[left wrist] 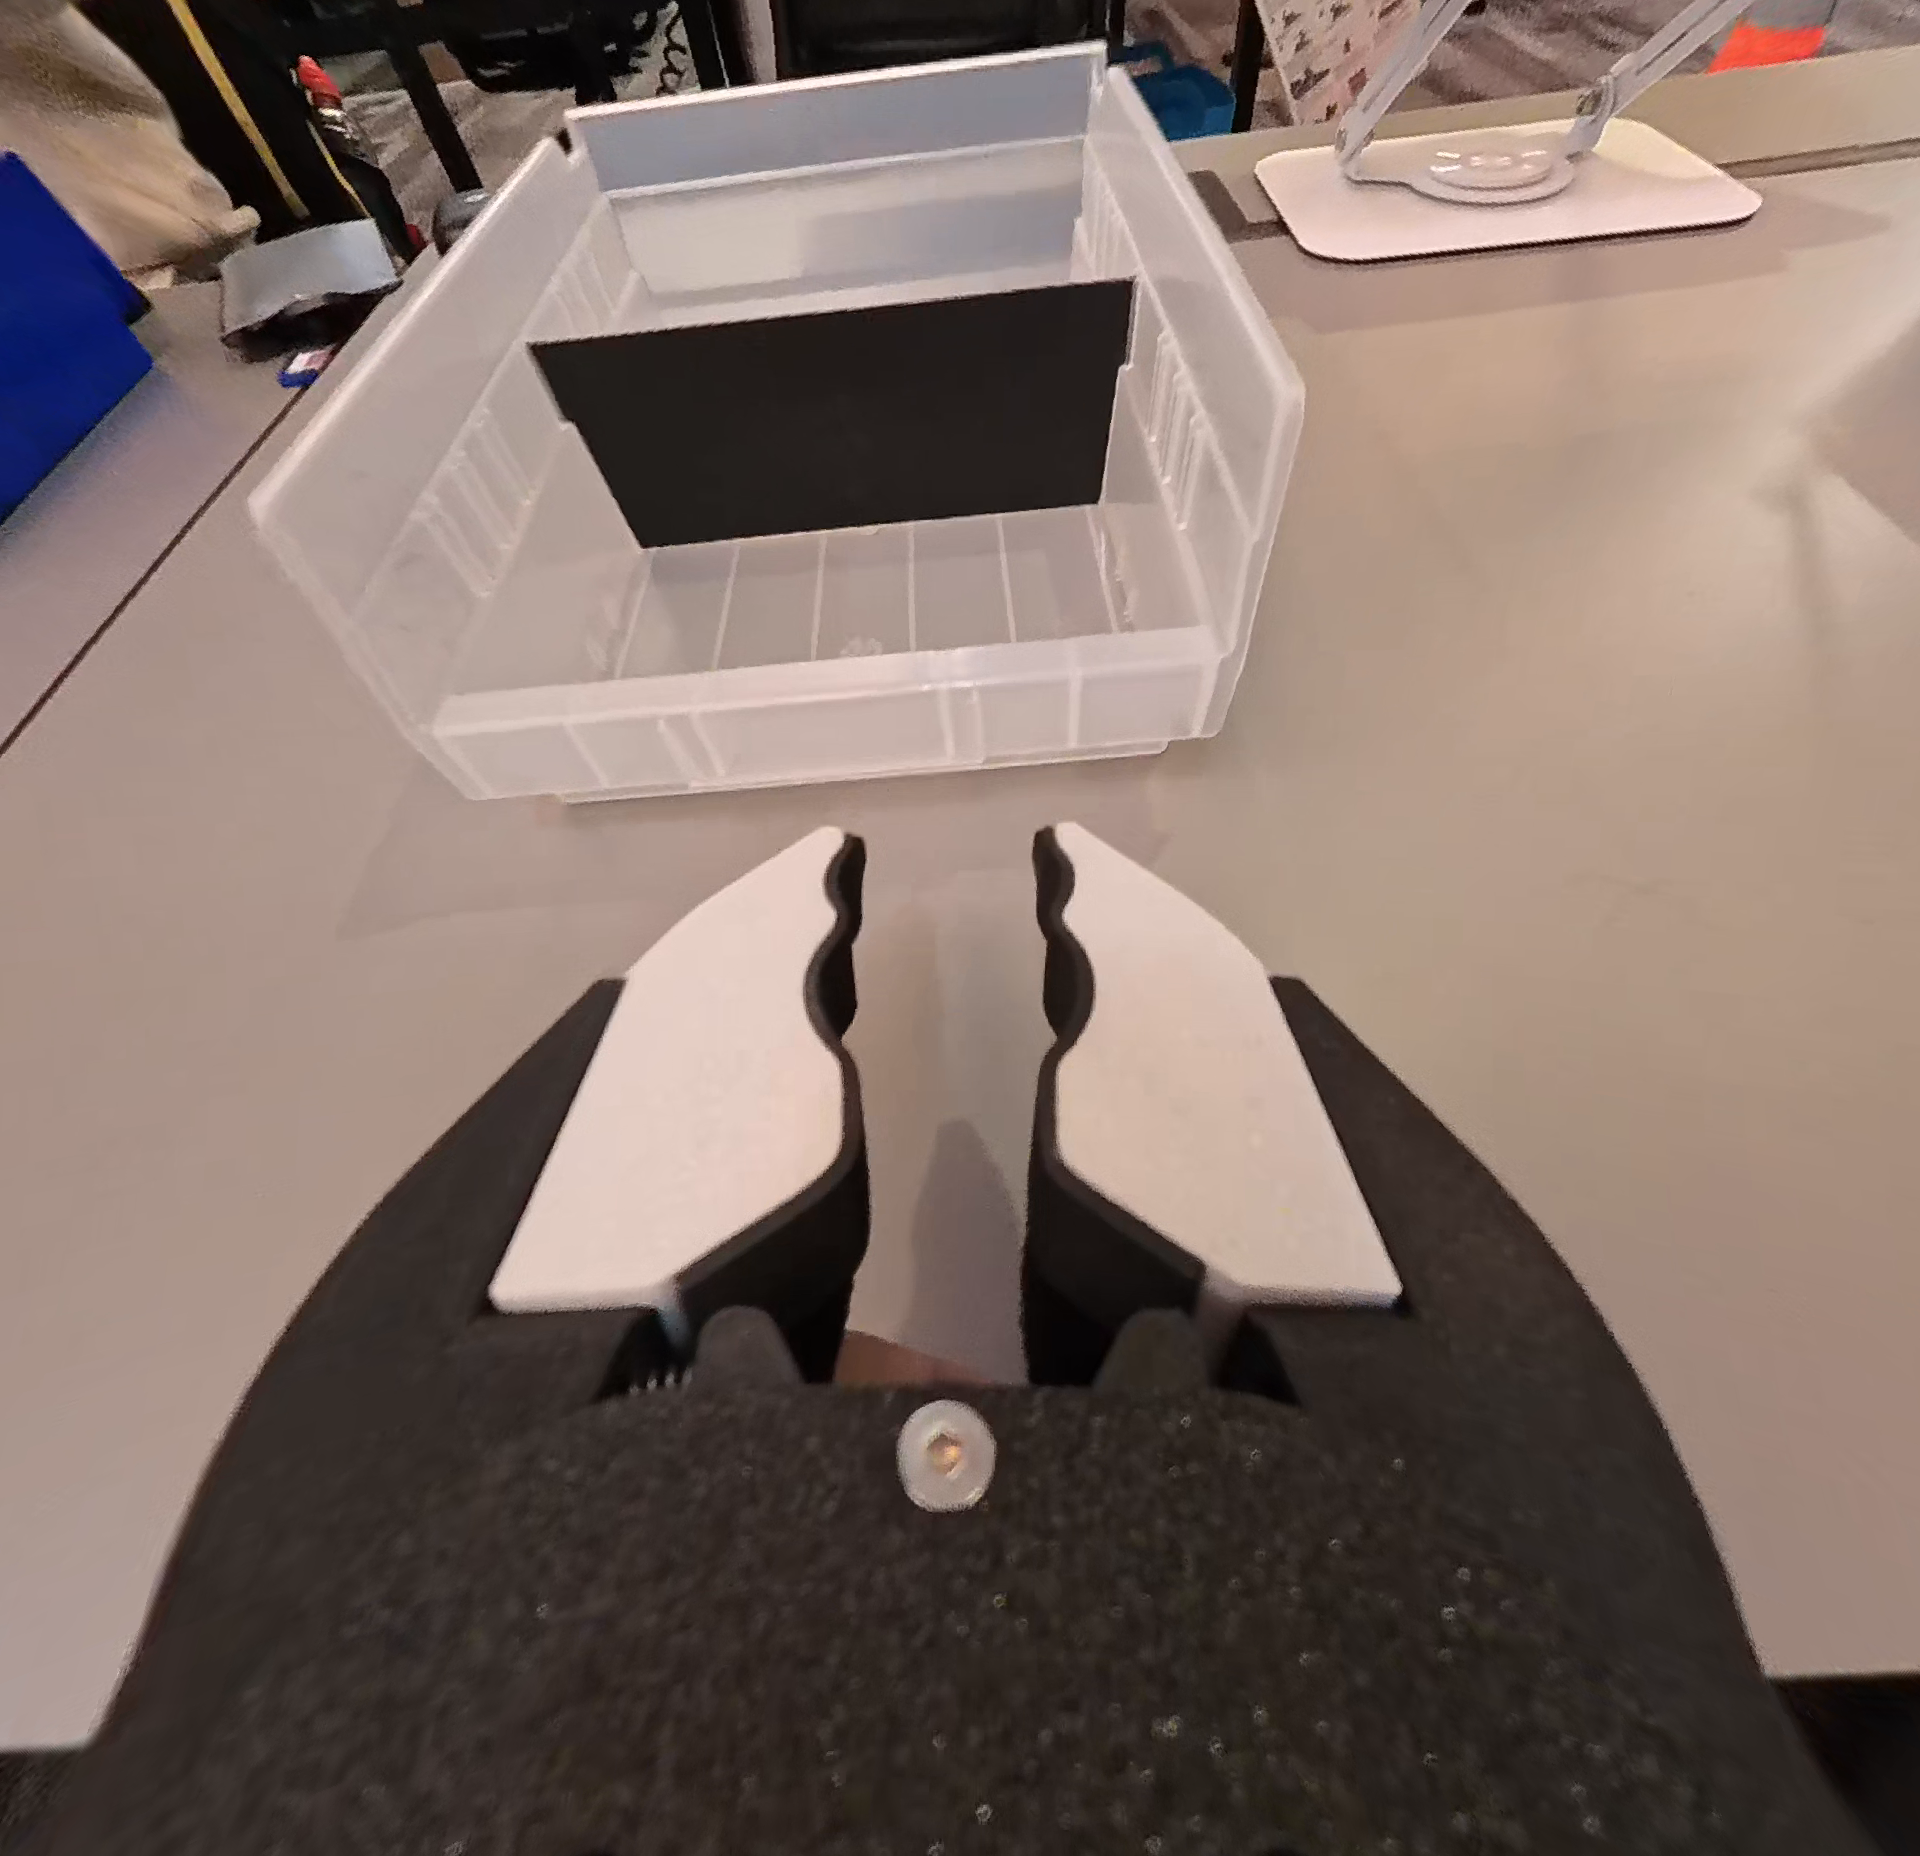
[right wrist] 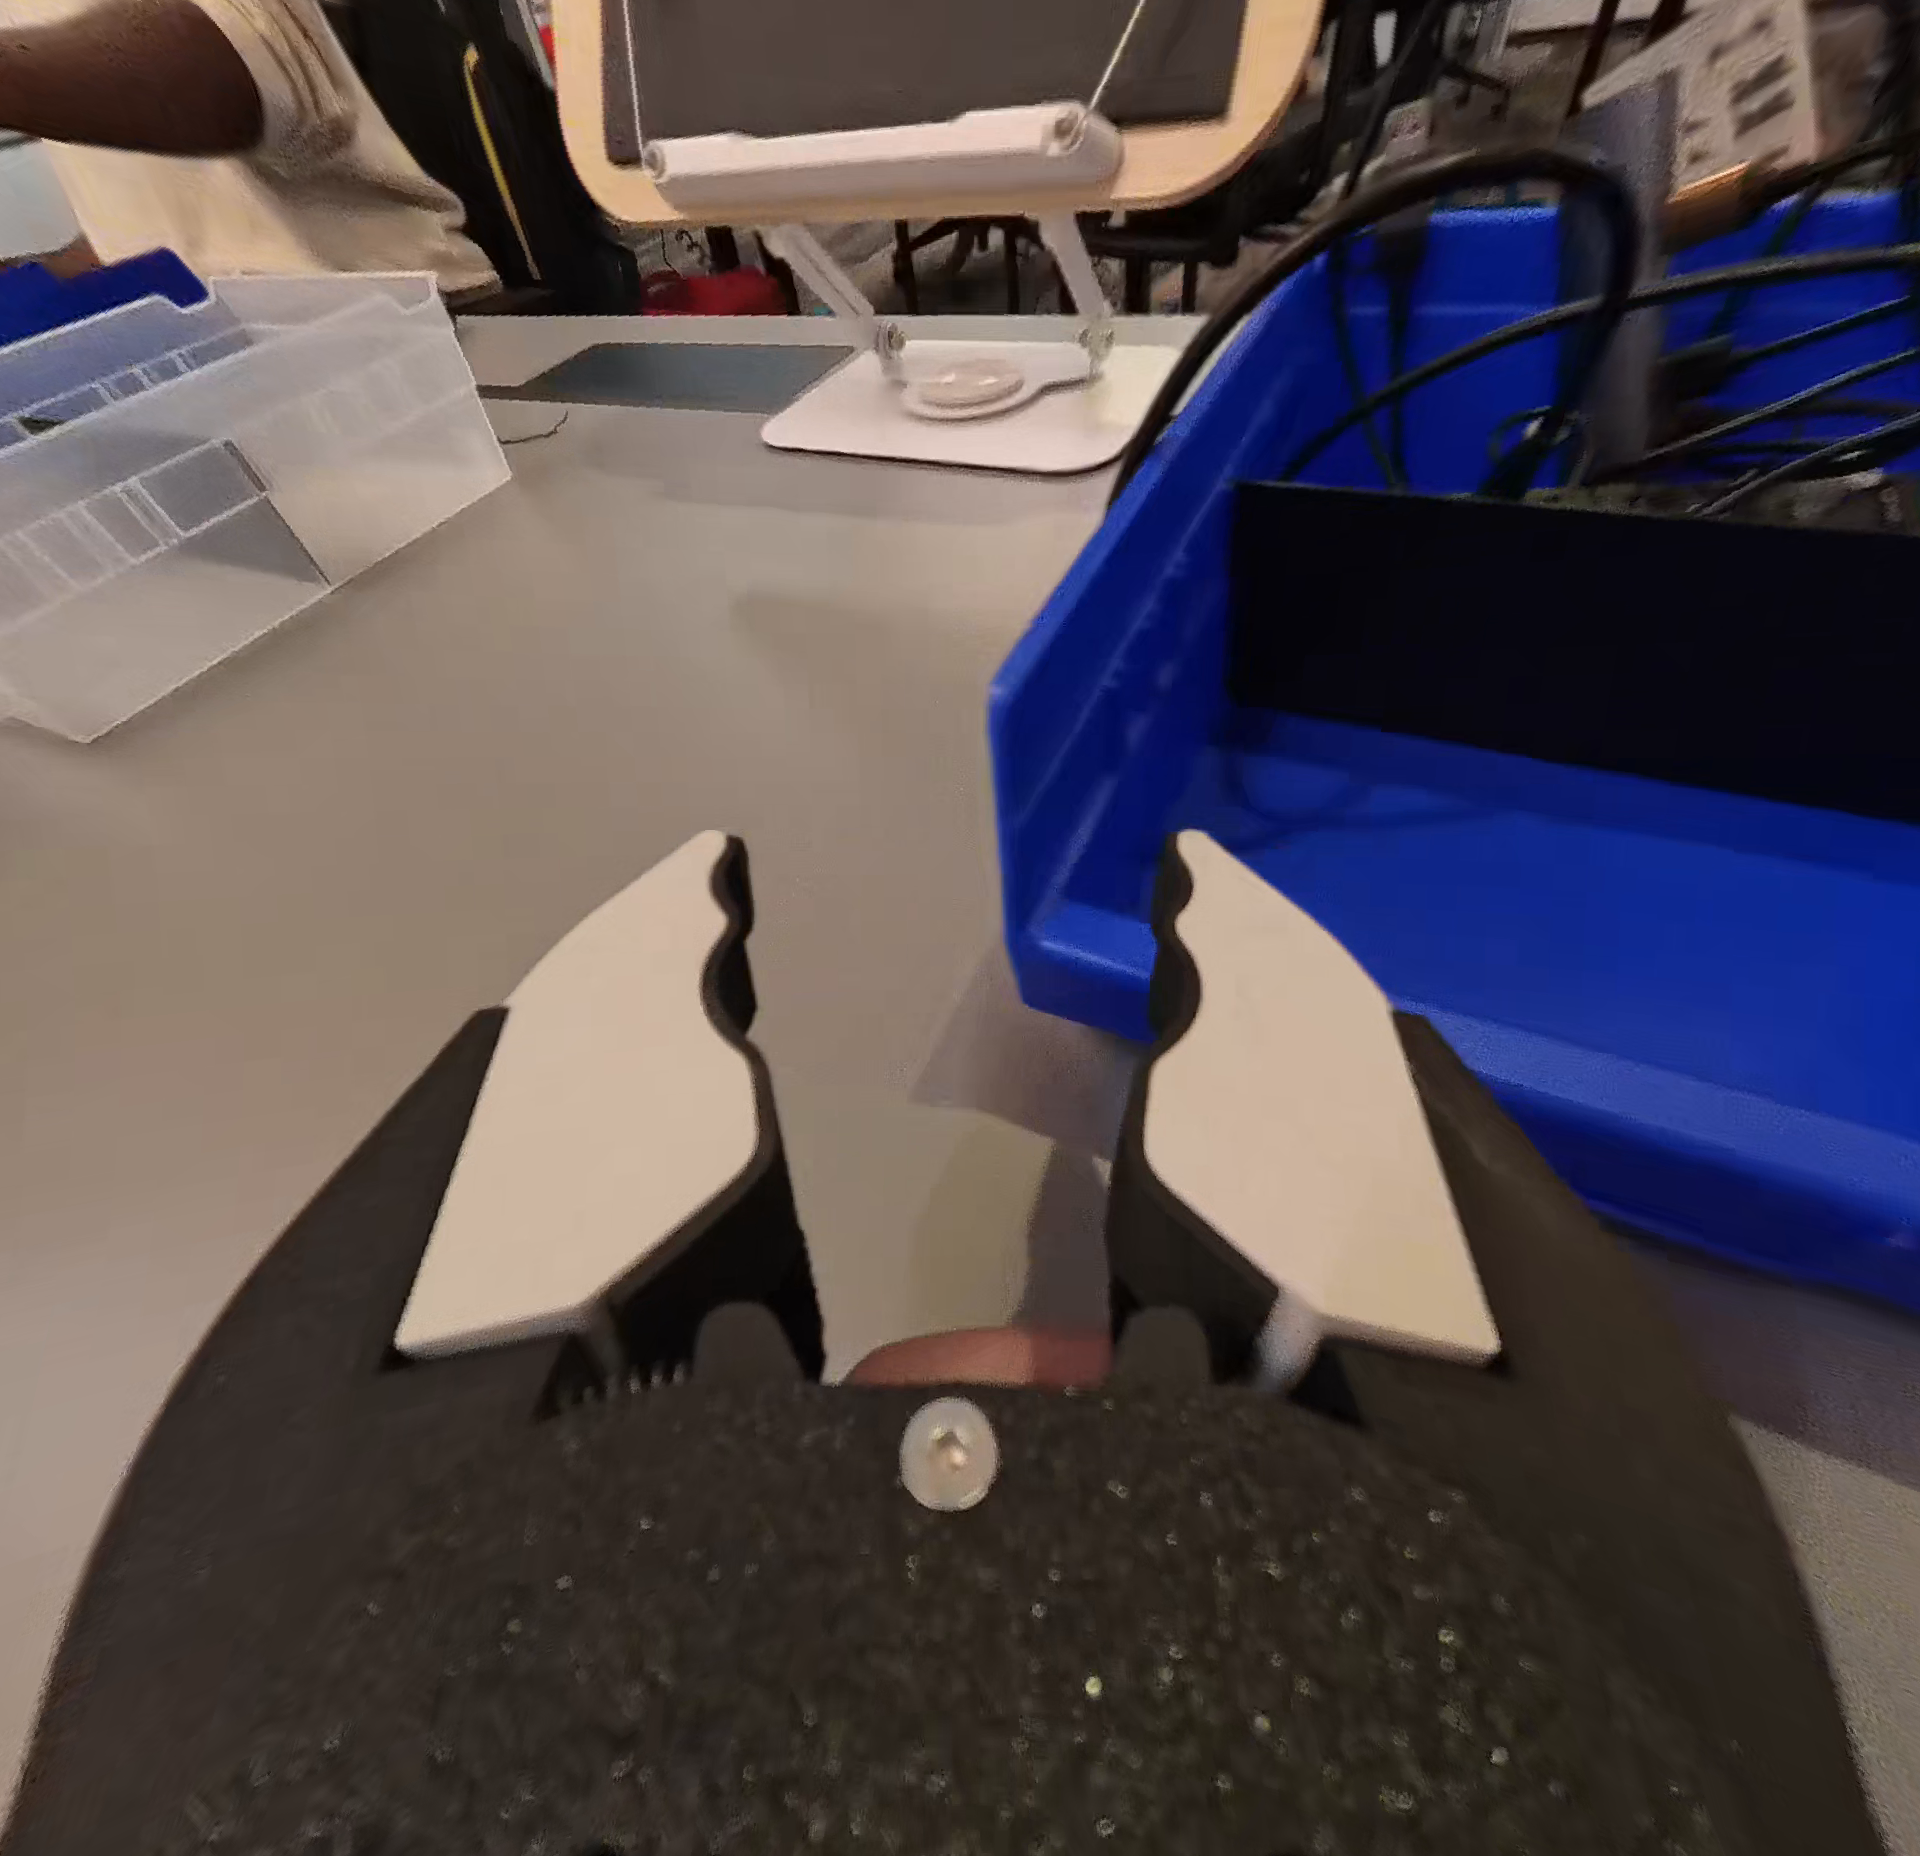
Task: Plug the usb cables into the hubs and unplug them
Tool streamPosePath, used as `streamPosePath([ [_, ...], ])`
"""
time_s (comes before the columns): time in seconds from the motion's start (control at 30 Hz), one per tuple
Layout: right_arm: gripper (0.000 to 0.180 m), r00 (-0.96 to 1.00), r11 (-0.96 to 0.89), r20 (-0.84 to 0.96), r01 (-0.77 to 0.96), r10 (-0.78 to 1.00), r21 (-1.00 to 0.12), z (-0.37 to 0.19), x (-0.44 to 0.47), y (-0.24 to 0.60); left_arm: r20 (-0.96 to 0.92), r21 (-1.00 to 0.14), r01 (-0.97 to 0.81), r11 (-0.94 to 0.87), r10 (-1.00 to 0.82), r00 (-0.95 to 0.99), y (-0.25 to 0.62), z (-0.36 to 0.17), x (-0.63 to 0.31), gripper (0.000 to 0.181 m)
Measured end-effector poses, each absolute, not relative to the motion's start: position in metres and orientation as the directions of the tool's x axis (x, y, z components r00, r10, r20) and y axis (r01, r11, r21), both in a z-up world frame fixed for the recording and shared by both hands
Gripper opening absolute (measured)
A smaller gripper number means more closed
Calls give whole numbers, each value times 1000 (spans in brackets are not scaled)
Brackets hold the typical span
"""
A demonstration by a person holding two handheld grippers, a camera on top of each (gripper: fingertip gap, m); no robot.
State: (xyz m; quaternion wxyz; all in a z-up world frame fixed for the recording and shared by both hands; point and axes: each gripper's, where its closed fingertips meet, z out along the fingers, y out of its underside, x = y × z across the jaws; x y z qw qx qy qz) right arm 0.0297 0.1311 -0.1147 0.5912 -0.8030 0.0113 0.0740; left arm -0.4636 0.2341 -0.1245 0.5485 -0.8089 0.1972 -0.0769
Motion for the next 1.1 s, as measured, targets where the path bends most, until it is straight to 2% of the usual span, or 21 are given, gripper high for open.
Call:
streamPosePath([
  [0.2,86,998,-313,-69,-63,8,-948,-116,11,168,-136,-906,-264,-332,-362,922,218,-129,-486,31],
  [0.27,85,998,-336,-49,-60,-41,-940,-120,14,176,-150,-902,-273,-336,-349,925,211,-130,-493,31],
  [0.4,57,990,-388,-12,-65,-138,-919,-127,27,182,-156,-902,-273,-334,-337,929,203,-128,-496,31],
  [0.47,24,984,-408,34,-41,-173,-912,-127,39,182,-167,-900,-286,-327,-348,923,201,-128,-490,31],
  [0.5,14,987,-419,47,-23,-157,-908,-127,42,182,-173,-898,-297,-326,-359,917,201,-129,-485,31],
  [0.63,20,996,-405,-27,-57,-80,-913,-126,21,171,-153,-897,-315,-308,-453,878,199,-130,-444,31],
  [0.77,29,969,-368,-120,-33,216,-929,-119,-51,147,-79,-911,-311,-270,-626,776,181,-127,-364,35],
  [0.83,44,946,-354,-96,21,310,-935,-114,-79,127,-46,-921,-311,-236,-726,686,161,-124,-313,36],
  [0.9,51,949,-266,3,91,315,-960,-95,-85,108,-30,-932,-309,-191,-807,590,137,-120,-262,41],
  [0.93,51,963,-201,47,104,266,-974,-80,-77,99,-16,-941,-287,-176,-829,559,128,-116,-238,43],
  [1.0,46,997,-94,71,75,42,-993,-50,-34,81,9,-955,-251,-160,-860,511,118,-108,-192,53],
  [1.03,41,994,-86,55,47,-94,-995,-43,-6,70,16,-953,-254,-164,-867,498,118,-107,-172,57],
  [1.1,49,956,-121,15,-22,-293,-992,-50,43,50,40,-950,-254,-180,-880,473,121,-104,-131,62],
])
